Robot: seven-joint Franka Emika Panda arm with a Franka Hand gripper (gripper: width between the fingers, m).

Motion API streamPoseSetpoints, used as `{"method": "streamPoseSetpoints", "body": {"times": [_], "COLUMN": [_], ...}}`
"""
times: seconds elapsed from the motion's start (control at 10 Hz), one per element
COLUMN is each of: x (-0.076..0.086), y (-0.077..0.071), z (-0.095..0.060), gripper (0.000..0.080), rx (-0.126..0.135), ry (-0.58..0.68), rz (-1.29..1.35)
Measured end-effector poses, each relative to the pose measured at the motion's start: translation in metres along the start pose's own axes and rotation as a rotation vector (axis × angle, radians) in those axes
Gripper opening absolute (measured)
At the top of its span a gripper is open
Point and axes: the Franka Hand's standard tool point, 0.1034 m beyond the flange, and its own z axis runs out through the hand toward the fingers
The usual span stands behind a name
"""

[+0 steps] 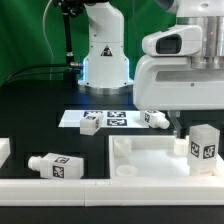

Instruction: Assemble one leg

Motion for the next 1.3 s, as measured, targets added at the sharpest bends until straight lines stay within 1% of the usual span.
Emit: {"method": "streamPoseSetpoints", "body": {"times": [0.1,0.2,0.3,0.4,0.5,0.6,0.7,0.8,0.9,1.0,1.1,1.2,1.3], "x": [-0.0001,-0.0003,-0.0004,-0.0015,-0.0036,-0.0043,-0.0041,-0.0017,-0.0007,-0.001,-0.0014,-0.0015,-0.0015], "y": [-0.0004,-0.0005,-0.0005,-0.0035,-0.0071,-0.0071,-0.0064,-0.0063,-0.0049,-0.004,-0.0047,-0.0051,-0.0051], "z": [0.0001,0.0002,0.0003,0.0008,0.0011,0.0009,0.0005,-0.0007,-0.0003,0.0008,0.0012,0.0012,0.0012], "gripper": [0.039,0.0285,0.0285,0.0285,0.0285,0.0285,0.0285,0.0285,0.0286,0.0286,0.0286,0.0391,0.0391], "rx": [0.001,0.001,0.001,-0.005,-0.025,-0.025,-0.011,0.011,0.027,0.04,0.039,0.039,0.039], "ry": [0.0,-0.001,-0.001,0.001,0.008,0.008,-0.002,-0.017,-0.029,-0.036,-0.037,-0.038,-0.036], "rz": [0.08,0.164,0.232,0.349,0.477,0.661,0.835,1.045,1.223,1.333,1.379,1.388,1.356]}}
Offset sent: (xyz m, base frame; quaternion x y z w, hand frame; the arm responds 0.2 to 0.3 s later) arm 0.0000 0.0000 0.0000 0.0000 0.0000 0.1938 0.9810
